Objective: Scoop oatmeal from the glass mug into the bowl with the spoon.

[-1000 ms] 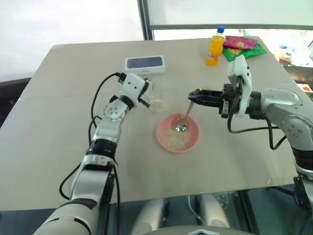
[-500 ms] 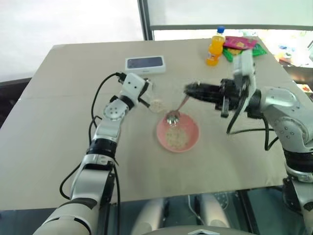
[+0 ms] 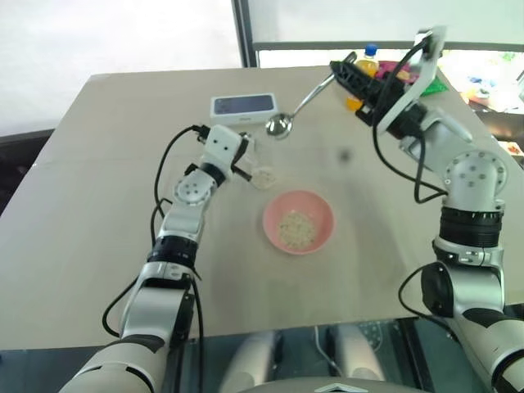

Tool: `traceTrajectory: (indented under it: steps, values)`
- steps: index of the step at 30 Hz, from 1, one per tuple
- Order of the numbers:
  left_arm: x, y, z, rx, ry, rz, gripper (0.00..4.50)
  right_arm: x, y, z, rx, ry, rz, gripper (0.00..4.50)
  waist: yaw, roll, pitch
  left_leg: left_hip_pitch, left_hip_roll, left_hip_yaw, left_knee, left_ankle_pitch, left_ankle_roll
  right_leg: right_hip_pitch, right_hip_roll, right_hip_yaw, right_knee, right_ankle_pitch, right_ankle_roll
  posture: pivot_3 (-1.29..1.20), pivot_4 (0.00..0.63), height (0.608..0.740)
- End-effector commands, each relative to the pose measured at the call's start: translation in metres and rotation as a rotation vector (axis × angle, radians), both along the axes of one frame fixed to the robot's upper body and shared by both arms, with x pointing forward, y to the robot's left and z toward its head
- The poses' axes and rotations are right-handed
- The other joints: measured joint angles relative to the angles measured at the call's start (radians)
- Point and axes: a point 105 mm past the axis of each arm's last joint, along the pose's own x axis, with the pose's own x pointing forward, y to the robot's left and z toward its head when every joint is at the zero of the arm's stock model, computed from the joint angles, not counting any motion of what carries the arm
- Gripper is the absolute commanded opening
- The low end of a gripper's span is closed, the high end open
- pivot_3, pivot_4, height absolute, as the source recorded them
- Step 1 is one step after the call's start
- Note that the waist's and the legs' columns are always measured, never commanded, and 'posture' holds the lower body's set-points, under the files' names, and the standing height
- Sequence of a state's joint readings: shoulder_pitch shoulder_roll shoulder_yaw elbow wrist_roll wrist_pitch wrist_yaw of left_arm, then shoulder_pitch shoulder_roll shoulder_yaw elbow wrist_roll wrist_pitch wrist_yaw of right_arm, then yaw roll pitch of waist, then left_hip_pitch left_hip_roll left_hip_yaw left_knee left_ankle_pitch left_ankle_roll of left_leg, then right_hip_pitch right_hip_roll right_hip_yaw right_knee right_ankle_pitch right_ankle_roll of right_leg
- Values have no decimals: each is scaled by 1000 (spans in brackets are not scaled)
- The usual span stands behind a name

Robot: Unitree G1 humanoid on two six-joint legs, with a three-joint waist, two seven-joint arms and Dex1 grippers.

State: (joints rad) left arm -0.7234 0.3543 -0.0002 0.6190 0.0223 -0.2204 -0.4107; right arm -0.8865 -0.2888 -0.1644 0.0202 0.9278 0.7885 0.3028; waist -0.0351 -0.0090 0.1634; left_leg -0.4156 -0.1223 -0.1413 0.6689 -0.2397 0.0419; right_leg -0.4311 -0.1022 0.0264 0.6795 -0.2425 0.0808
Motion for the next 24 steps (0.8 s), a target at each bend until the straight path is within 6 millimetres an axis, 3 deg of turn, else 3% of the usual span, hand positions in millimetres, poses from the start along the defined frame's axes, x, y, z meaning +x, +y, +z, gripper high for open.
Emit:
traceTrajectory:
  steps: [1,6,7,8,12,14,19,24]
  values:
    - [-3,-3,-4,6,8,-11,89,8,6,-14,-58,-2,-30,0,0,0,0,0,0,0,0,0,0,0,0,0,0,0,0,0,150,740]
    - [-4,-1,-6,-11,14,-4,89,6,27,-14,-81,-14,30,0,-2,0,0,0,0,0,0,0,0,0,0,0,0,0,0,0,150,740]
    - [-4,0,-6,-24,16,0,0,4,31,-11,-73,-20,48,703,-3,0,0,0,0,0,0,0,0,0,0,0,0,0,0,0,150,740]
    - [-4,0,-5,-34,18,3,0,3,34,-8,-66,-26,62,962,-4,0,0,0,0,0,0,0,0,0,1,0,0,0,0,0,150,740]
    - [-5,2,0,-48,1,12,0,3,35,4,-17,-55,50,2961,-4,0,0,0,0,0,0,0,0,0,1,0,0,0,0,0,150,740]
    - [-4,4,3,-59,-6,20,0,8,28,9,19,-53,20,3736,-4,0,0,0,0,0,0,0,0,0,1,0,0,0,0,0,150,740]
    - [-5,6,8,-73,-25,23,0,13,17,11,33,-55,-15,3736,-5,0,0,0,0,0,0,0,0,0,1,0,0,0,0,0,150,740]
    - [-5,7,11,-82,-33,19,2047,11,15,5,20,-53,-18,3867,-8,0,0,0,0,0,0,0,0,-1,1,0,0,0,0,0,150,740]
